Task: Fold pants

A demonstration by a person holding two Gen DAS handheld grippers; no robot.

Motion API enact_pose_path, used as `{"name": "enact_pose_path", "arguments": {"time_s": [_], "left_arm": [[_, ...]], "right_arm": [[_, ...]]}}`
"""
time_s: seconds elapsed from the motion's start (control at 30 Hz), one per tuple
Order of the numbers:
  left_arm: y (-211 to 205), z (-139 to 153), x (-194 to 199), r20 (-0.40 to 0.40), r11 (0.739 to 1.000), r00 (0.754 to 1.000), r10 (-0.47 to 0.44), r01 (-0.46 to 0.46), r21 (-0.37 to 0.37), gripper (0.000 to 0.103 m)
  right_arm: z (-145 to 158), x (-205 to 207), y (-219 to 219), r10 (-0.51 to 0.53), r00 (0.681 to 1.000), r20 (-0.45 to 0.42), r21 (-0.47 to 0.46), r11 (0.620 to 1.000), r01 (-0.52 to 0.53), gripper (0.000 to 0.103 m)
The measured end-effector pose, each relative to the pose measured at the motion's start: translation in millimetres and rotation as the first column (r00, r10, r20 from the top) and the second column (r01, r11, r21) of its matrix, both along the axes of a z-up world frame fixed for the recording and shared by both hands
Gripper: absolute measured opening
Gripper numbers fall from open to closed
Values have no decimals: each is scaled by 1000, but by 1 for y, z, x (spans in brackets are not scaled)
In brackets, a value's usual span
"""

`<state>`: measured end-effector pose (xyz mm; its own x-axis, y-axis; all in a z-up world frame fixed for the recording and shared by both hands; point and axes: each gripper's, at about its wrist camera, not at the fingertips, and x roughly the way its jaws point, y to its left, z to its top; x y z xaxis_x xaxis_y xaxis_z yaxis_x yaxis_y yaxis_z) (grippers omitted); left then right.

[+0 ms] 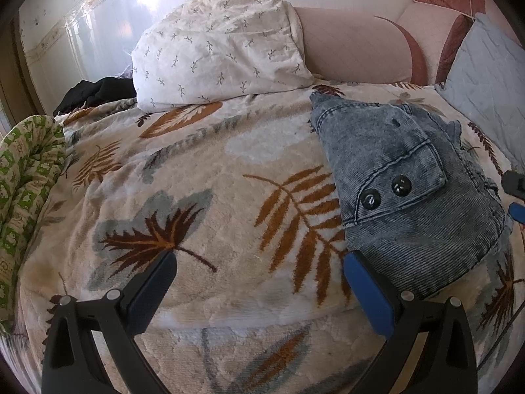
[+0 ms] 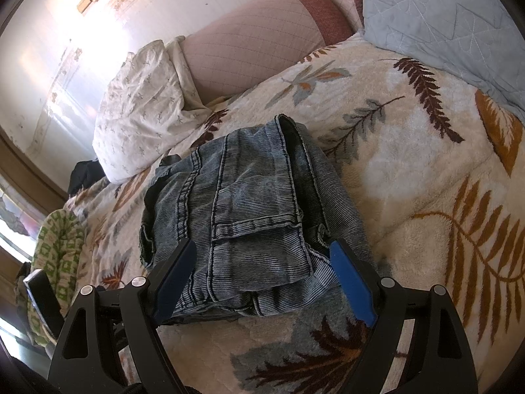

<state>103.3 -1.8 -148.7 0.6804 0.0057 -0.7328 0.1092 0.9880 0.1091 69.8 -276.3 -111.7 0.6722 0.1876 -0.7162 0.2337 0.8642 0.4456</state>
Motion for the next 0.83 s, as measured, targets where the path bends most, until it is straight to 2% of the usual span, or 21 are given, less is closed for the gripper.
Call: {"name": "enact_pose_path", "arguments": {"time_s": [0.43, 0.83], "left_arm": [[0, 8, -5, 34, 1000, 999, -2, 3, -23, 103], [0, 13, -8, 62, 999, 998, 13, -11, -36, 103]], "right_arm": [[-4, 6, 6, 10, 1000, -14, -59, 998, -11, 84], [2, 4, 10, 31, 999, -12, -66, 997, -31, 84]]}}
